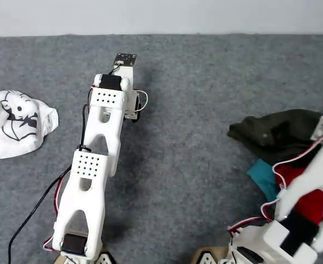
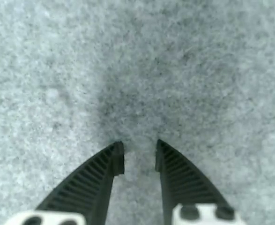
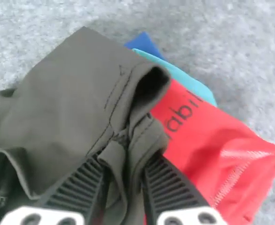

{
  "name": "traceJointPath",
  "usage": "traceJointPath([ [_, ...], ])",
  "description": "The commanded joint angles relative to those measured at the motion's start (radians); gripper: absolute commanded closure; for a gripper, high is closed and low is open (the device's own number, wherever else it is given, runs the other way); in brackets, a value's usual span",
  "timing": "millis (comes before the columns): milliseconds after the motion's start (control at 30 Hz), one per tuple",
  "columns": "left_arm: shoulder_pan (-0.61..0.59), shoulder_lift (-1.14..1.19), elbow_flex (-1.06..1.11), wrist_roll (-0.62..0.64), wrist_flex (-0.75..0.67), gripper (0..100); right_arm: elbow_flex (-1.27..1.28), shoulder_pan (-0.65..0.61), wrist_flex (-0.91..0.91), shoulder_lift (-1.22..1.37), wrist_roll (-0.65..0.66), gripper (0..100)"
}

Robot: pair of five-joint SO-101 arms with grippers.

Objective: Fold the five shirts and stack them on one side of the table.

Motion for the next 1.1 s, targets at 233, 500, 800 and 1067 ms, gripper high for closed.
traceJointPath([
  [233,-0.002,-0.006,-0.028,0.005,0.012,88,-0.247,-0.159,0.197,-0.104,0.017,98.9],
  [500,-0.002,-0.006,-0.028,0.005,0.012,88,-0.35,-0.441,0.274,-0.114,0.018,98.9],
  [800,-0.002,-0.006,-0.028,0.005,0.012,88,-0.683,-0.317,0.492,-0.119,0.072,98.9],
  [1067,-0.002,-0.006,-0.028,0.005,0.012,88,-0.608,-0.056,0.489,-0.11,0.074,98.9],
])
